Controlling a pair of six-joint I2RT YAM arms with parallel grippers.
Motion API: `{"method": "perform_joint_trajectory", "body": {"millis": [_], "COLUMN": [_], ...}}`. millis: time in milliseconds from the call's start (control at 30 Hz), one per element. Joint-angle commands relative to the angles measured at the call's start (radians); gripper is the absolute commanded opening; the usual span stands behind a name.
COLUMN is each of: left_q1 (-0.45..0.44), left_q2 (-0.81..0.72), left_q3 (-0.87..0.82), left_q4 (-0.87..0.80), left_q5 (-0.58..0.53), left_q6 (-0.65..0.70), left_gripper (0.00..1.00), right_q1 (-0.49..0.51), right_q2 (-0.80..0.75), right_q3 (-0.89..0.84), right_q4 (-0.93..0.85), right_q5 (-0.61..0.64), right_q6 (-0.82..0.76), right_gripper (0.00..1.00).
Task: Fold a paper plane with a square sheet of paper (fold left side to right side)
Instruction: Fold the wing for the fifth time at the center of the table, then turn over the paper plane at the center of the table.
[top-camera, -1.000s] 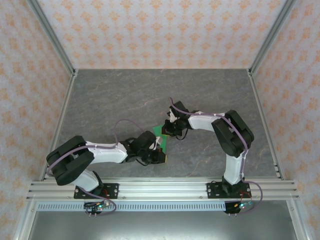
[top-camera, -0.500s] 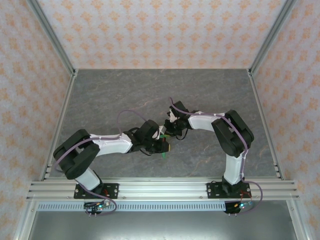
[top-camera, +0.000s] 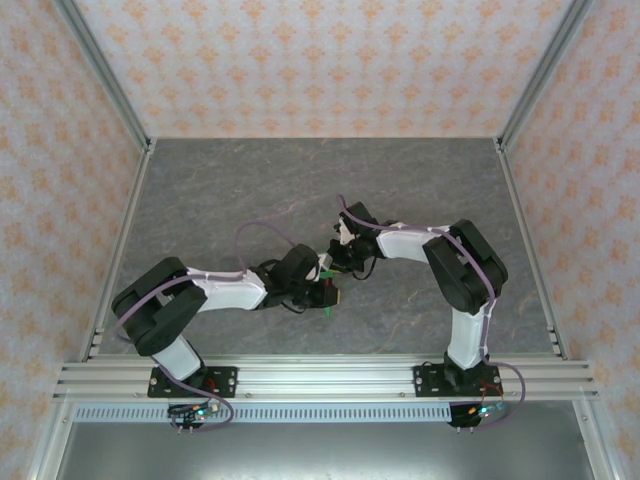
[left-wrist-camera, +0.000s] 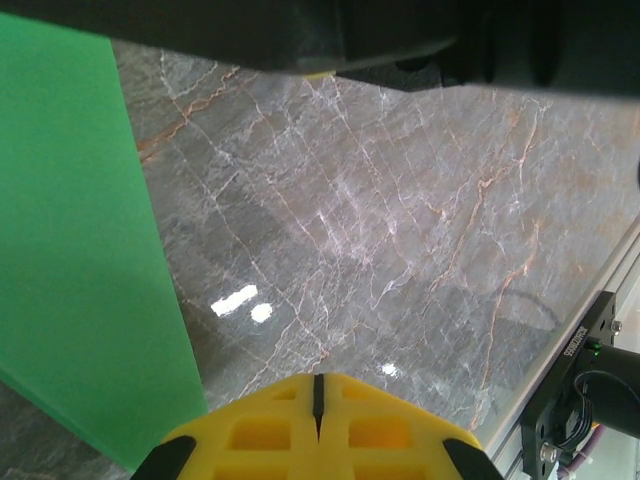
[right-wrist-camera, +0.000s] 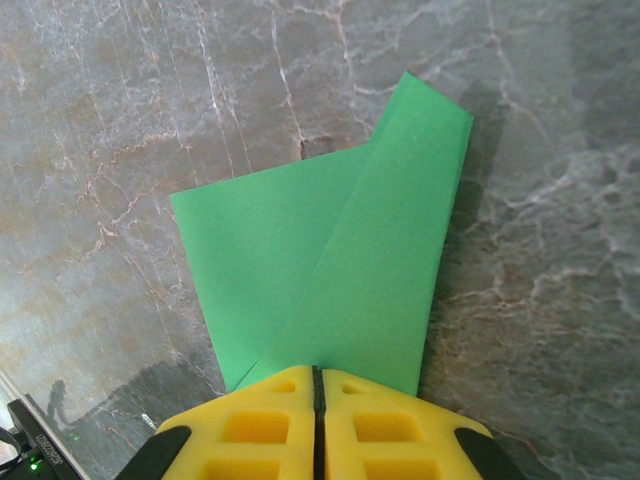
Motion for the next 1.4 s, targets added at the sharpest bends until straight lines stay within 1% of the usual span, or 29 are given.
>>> {"method": "perform_joint_trajectory", "body": {"millis": [0,233,500,633,700,733,833,933,967,1033,1100,1233,1367], "left_q1": [-0.031,-0.032,-0.032,-0.033,-0.032,-0.031,-0.022,-0.007,-0.004,0.001,0.002,0.007,0.011], "left_q2": [0.023,-0.008,-0.078,-0.153,-0.229,-0.266,-0.399,-0.532,-0.574,-0.633,-0.678,-0.728,-0.764], "left_q3": [-0.062,-0.103,-0.126,-0.123,-0.120,-0.116,-0.086,-0.054,-0.048,-0.035,-0.025,-0.016,-0.029], "left_q4": [-0.085,-0.079,-0.080,-0.075,-0.100,-0.134,-0.284,-0.444,-0.483,-0.550,-0.591,-0.626,-0.628], "left_q5": [0.015,0.012,0.017,0.025,0.002,-0.028,-0.156,-0.367,-0.444,-0.590,-0.715,-0.880,-0.946], "left_q6": [-0.036,-0.050,-0.048,-0.040,-0.022,-0.005,0.056,0.084,0.088,0.084,0.081,0.046,0.021], "left_gripper": [0.00,0.00,0.00,0.00,0.00,0.01,0.09,0.17,0.21,0.30,0.34,0.44,0.50], "right_q1": [0.003,0.002,0.002,-0.003,-0.008,-0.009,-0.009,-0.001,0.008,0.032,0.070,0.164,0.256], "right_q2": [0.055,0.052,0.050,0.007,-0.042,-0.064,-0.165,-0.264,-0.294,-0.338,-0.361,-0.342,-0.250], "right_q3": [-0.021,-0.017,-0.008,0.011,0.021,0.027,0.041,0.038,0.033,0.029,0.027,0.046,0.118], "right_q4": [-0.054,-0.057,-0.045,-0.030,-0.030,-0.042,-0.105,-0.182,-0.213,-0.270,-0.323,-0.378,-0.429], "right_q5": [0.113,0.112,0.099,0.087,0.100,0.116,0.204,0.312,0.351,0.434,0.509,0.608,0.693], "right_q6": [0.001,-0.002,-0.004,-0.011,-0.023,-0.031,-0.067,-0.096,-0.102,-0.101,-0.077,-0.023,-0.004], "right_gripper": [0.09,0.09,0.09,0.11,0.13,0.16,0.25,0.33,0.36,0.39,0.43,0.50,0.54]}}
